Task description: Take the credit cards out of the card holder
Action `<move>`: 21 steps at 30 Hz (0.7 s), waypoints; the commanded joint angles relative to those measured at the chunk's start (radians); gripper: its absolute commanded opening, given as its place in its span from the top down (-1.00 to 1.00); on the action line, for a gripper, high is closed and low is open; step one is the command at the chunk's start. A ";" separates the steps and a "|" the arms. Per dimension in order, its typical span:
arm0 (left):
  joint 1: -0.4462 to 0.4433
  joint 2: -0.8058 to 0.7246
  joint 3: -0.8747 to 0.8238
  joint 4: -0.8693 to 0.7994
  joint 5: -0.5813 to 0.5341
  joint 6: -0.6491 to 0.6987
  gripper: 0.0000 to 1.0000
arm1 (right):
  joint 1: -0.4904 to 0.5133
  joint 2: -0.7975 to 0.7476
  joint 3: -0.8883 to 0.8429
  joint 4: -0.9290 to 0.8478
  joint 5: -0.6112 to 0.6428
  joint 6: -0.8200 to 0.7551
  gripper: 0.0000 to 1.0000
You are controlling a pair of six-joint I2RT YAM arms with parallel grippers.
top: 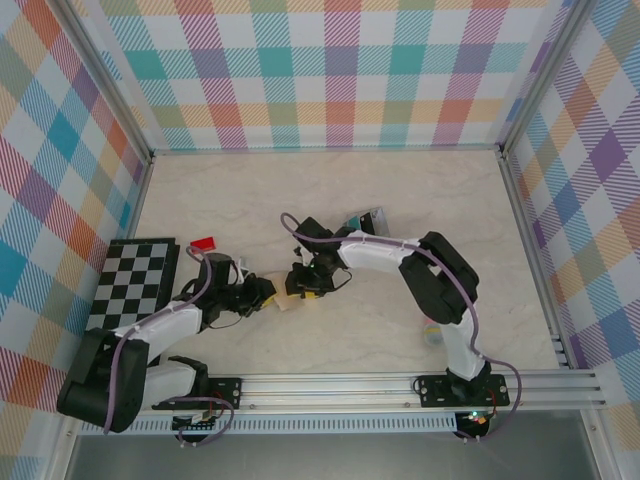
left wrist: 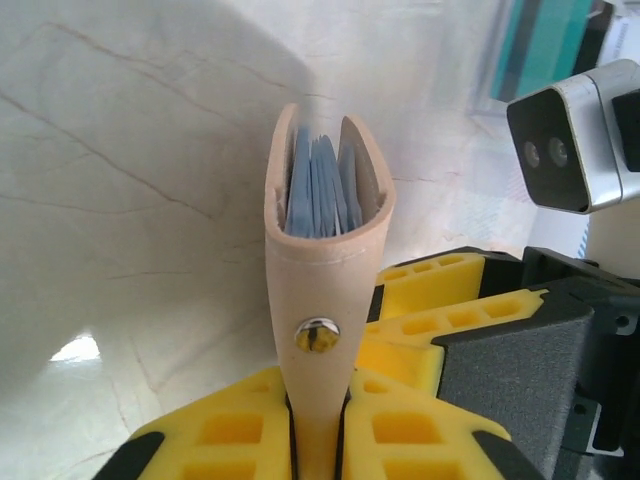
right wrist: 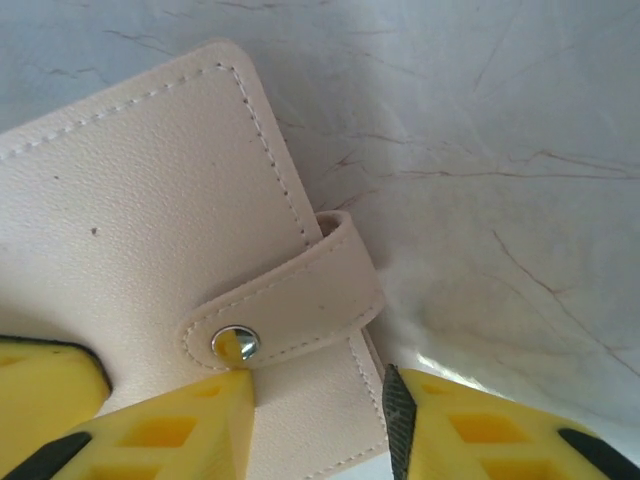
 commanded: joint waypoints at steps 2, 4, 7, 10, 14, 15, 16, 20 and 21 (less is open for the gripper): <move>0.001 -0.089 0.016 0.034 0.052 0.024 0.87 | -0.014 -0.114 -0.055 0.036 0.059 -0.047 0.04; -0.004 -0.102 0.029 0.020 0.051 0.025 0.89 | -0.021 -0.149 -0.072 0.055 0.068 -0.059 -0.07; -0.014 -0.105 0.055 0.001 0.048 0.030 0.92 | -0.021 -0.179 -0.086 0.083 0.054 -0.071 -0.16; -0.029 -0.080 0.084 -0.014 0.041 0.039 0.95 | -0.021 -0.176 -0.078 0.087 0.043 -0.069 -0.12; -0.059 -0.029 0.108 0.003 0.038 0.041 0.98 | -0.021 -0.144 -0.053 0.075 0.042 -0.072 0.00; -0.065 -0.019 0.114 0.004 0.036 0.041 0.99 | -0.020 -0.139 -0.051 0.074 0.042 -0.074 0.02; -0.072 -0.008 0.119 0.004 0.035 0.042 1.00 | -0.021 -0.133 -0.047 0.070 0.043 -0.075 0.04; -0.089 0.007 0.126 0.006 0.024 0.044 1.00 | -0.021 -0.117 -0.039 0.049 0.064 -0.082 0.06; -0.091 0.009 0.126 0.008 0.023 0.043 1.00 | -0.021 -0.114 -0.034 0.039 0.073 -0.082 0.06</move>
